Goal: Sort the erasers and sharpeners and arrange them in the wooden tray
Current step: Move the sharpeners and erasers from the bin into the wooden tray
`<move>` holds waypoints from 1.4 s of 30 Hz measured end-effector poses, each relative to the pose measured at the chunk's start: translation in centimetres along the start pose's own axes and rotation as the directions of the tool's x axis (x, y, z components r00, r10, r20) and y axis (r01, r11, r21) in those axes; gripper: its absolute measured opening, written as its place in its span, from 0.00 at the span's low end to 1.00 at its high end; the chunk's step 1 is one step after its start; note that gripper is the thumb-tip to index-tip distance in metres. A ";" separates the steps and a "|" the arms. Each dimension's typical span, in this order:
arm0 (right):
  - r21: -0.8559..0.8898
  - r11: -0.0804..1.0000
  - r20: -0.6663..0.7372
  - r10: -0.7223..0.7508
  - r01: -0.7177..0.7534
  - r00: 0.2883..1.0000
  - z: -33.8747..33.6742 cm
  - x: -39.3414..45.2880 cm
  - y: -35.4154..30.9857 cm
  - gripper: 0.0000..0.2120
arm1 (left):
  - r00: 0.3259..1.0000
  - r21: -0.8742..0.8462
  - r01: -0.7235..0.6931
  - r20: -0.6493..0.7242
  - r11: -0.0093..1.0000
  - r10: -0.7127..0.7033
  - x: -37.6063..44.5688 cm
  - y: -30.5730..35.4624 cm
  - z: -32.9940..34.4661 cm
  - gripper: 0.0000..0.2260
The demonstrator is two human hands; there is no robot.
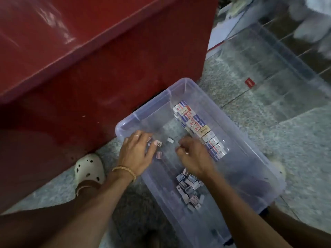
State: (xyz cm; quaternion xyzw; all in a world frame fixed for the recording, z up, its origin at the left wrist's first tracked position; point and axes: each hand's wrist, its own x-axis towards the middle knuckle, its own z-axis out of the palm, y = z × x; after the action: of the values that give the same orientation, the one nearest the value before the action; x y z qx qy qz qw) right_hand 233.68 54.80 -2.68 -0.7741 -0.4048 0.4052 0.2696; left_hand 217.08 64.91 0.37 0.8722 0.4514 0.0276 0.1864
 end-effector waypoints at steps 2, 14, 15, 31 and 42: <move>-0.104 0.995 0.027 0.009 -0.006 1.000 2.2 2.0 2.2 0.16 | 0.998 0.068 -0.034 -0.058 0.997 0.038 0.1 -0.5 0.9 0.17; -0.278 0.911 0.074 -0.297 0.306 0.952 13.5 8.1 8.9 0.33 | 0.995 0.034 -0.035 -0.093 0.999 0.038 0.2 -0.8 1.6 0.12; -0.300 0.884 0.095 -0.346 0.359 0.933 13.7 8.3 8.7 0.34 | 0.996 0.037 -0.030 -0.088 0.999 0.033 0.2 -0.8 1.6 0.12; -0.533 0.390 0.264 -0.767 0.751 0.585 14.3 13.6 11.6 0.16 | 0.997 0.060 0.035 -0.066 0.998 -0.031 0.3 -0.2 1.8 0.12; -0.641 0.375 0.223 -0.744 0.670 0.630 14.6 13.9 11.9 0.19 | 0.997 0.056 0.042 -0.066 0.998 -0.038 0.3 -0.1 1.7 0.12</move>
State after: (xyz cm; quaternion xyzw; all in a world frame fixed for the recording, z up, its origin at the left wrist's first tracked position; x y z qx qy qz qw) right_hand 231.01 61.56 -24.92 -0.5860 -0.7978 0.0344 0.1378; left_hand 217.56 64.73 -1.26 0.8666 0.4753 0.0391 0.1470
